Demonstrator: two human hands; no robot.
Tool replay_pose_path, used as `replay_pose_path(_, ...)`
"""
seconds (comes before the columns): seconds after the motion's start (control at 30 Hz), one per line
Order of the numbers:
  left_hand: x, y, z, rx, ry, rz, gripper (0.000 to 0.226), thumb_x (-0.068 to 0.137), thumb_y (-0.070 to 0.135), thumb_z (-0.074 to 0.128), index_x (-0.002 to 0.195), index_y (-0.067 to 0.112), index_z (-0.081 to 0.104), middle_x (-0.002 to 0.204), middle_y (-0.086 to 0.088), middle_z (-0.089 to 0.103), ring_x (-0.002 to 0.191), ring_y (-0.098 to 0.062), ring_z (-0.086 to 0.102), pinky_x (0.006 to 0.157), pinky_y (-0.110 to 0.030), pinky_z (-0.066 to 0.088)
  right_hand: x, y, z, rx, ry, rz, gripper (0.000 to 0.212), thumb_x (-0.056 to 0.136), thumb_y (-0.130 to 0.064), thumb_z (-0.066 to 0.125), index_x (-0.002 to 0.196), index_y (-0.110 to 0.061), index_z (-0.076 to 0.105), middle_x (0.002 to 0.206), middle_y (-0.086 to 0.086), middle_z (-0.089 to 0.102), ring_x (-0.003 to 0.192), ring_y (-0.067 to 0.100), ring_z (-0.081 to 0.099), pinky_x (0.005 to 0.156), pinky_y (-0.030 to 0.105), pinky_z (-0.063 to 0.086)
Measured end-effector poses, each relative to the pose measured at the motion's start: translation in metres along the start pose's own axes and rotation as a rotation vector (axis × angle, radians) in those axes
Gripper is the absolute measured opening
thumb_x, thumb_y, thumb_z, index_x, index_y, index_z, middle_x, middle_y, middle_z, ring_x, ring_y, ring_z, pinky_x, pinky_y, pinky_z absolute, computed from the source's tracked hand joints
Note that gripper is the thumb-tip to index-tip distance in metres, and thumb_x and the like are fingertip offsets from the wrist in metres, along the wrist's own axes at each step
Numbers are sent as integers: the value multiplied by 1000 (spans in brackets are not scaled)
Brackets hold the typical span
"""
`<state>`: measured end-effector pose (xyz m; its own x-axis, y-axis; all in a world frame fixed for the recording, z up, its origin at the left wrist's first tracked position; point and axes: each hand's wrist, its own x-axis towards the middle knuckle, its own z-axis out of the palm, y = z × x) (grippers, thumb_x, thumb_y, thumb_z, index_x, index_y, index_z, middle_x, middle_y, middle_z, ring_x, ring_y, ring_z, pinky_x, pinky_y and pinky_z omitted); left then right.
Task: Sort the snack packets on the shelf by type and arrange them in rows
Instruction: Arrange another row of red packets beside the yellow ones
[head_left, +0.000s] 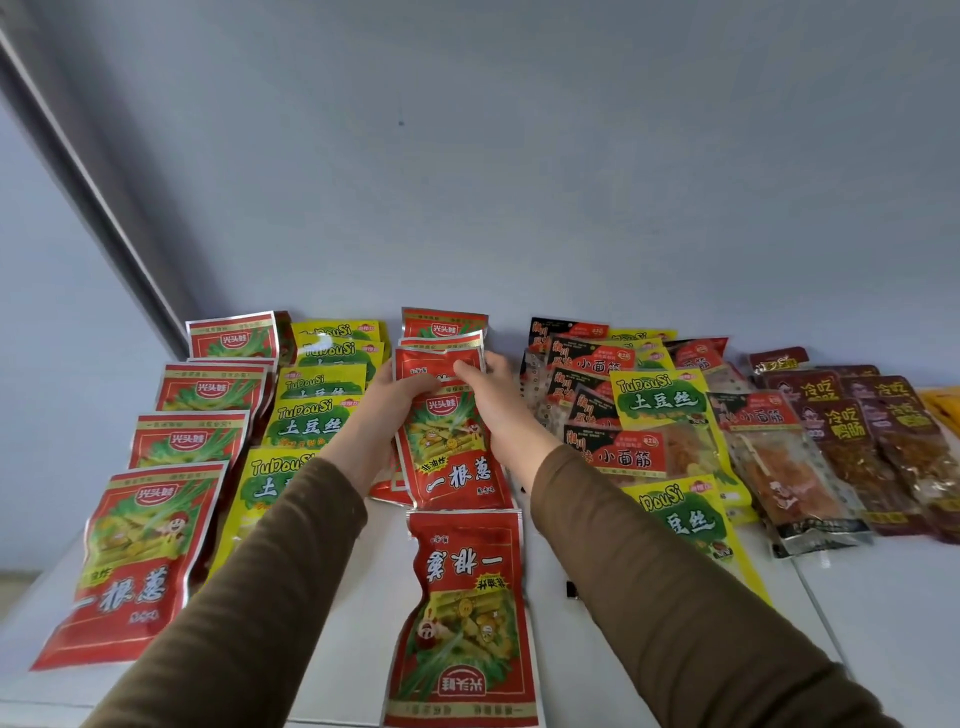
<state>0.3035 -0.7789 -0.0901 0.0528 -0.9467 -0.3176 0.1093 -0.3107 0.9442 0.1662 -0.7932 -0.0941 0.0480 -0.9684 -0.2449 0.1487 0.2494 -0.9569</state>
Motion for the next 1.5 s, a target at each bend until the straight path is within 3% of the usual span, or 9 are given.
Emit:
replay_pose_path(0.13,-6,-2,-6,24,-33,-28,50,87,17,80,131,24,57,109,-11,78,96,-38,76,93,-61,57,-1,-1,-9,-55,-49,27,33,102,-27,58,134,-21,53,114,3,73,94,20,76,73,34,60)
replay_pose_path(0.27,-14,-8,-9,-22,-41,-56,47,91,12,75,133,24,56,111,-12,78,98,-37,76,94,-61,57,-6,2,-16,-80,-38,89,58,103,-25,57,154,-17,31,139,12,61,111,28,69,93,50,58)
replay_pose_path(0.6,-31,-14,-10,122,17,-40,54,97,17,69,144,27,45,116,-8,75,96,-32,77,90,-54,60,-31,14,-23,-80,-39,66,27,106,-25,53,133,-24,52,115,1,73,89,13,75,62,25,58)
replay_pose_path(0.73,-39,-21,-4,181,57,-40,35,102,21,61,133,36,54,104,0,79,82,-23,79,70,-41,61,-38,18,-15,-83,-73,43,33,106,-20,50,138,-30,50,119,2,72,104,23,73,89,47,60)
replay_pose_path(0.87,-41,-17,-1,268,86,-1,64,103,22,59,156,41,28,122,-1,70,99,-27,74,81,-50,62,-42,15,-8,-83,-46,36,40,107,-18,49,144,-32,43,124,4,68,108,25,71,93,49,58)
replay_pose_path(1.13,-67,-17,-8,420,114,179,96,93,35,72,162,39,5,121,15,55,101,-18,71,84,-52,63,-60,10,-28,-202,-41,-45,49,108,-25,48,155,-24,34,146,-4,54,95,0,70,64,17,55)
replay_pose_path(1.23,-92,-27,-16,666,128,330,89,89,45,74,159,38,19,150,7,46,131,-18,53,103,-52,52,-78,13,-41,-224,-46,-99,60,108,-27,49,162,-28,23,160,-8,32,131,-5,51,84,11,47)
replay_pose_path(1.33,-118,-43,-21,930,196,470,64,86,52,73,141,32,46,139,7,41,129,-9,31,108,-40,35,-97,19,-51,-251,-47,-133,57,107,-31,49,159,-33,26,166,-6,26,151,9,26,105,27,31)
replay_pose_path(1.5,-136,-67,-26,1125,206,475,39,87,58,65,103,23,59,111,3,47,109,-20,37,91,-33,34,-114,30,-55,-289,-26,-151,52,106,-31,52,155,-37,34,161,-7,36,142,6,37,87,14,38)
